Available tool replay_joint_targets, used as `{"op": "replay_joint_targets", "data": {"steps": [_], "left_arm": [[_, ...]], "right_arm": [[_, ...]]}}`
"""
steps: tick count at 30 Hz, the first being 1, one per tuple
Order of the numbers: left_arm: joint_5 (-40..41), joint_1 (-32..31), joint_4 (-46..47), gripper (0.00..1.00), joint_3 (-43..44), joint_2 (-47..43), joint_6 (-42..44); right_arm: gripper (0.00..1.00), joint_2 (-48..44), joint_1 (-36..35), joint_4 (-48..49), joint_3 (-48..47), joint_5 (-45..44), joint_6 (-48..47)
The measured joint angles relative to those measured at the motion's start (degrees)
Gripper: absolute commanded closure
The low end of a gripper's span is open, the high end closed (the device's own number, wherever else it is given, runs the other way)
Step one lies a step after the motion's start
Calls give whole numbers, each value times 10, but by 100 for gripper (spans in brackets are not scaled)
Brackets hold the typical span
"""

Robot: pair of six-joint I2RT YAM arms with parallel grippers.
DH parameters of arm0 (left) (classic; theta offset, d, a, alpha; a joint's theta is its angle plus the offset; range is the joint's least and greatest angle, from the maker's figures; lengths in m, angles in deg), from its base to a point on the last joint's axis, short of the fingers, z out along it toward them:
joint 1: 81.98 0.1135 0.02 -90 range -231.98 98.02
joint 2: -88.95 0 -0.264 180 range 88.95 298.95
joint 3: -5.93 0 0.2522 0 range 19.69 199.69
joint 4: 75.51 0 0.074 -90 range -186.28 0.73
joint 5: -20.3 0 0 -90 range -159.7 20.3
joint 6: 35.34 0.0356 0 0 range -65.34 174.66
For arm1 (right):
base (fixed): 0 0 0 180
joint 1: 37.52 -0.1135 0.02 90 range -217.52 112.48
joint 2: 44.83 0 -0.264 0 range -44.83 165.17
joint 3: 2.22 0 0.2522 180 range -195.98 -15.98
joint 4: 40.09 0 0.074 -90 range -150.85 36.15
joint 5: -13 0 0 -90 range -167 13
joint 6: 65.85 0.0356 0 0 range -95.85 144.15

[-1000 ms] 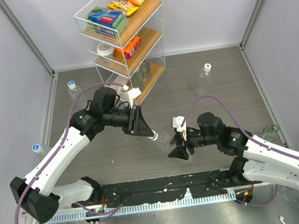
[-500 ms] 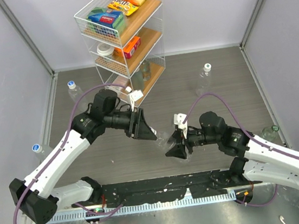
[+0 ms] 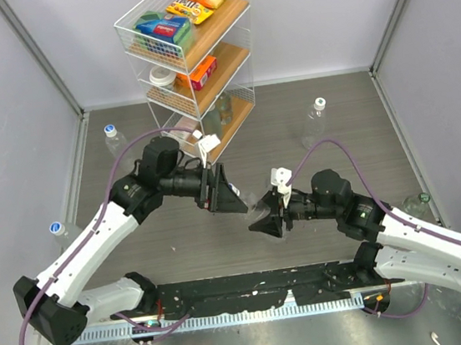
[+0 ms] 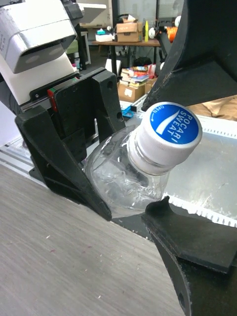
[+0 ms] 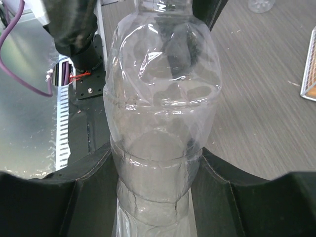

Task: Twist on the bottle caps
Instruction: Screw the bottle cap onto the plastic bottle.

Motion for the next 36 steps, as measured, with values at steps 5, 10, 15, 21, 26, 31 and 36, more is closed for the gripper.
{"op": "replay_joint_targets", "data": {"steps": [5, 10, 15, 21, 26, 31, 36], "left_arm": [[0, -2, 25, 13, -10, -17, -21], [26, -3, 41, 13, -14, -35, -40], [61, -6, 42, 14, -14, -55, -61], [135, -9, 45, 13, -8, -109, -70], [206, -9, 40, 15, 52, -109, -66], [257, -10, 36, 18, 102, -81, -55], [299, -14, 27, 17, 118, -45, -52]], "right_arm": [[99, 0, 0, 19, -5, -9, -3], [99, 0, 0, 34, -5, -24, -15], [99, 0, 0, 44, -5, -69, -26], [99, 0, 1, 70, 2, -120, -37], [99, 0, 1, 80, 9, -144, -46], [99, 0, 1, 86, 12, -153, -47], [99, 0, 1, 87, 14, -154, -49]]}}
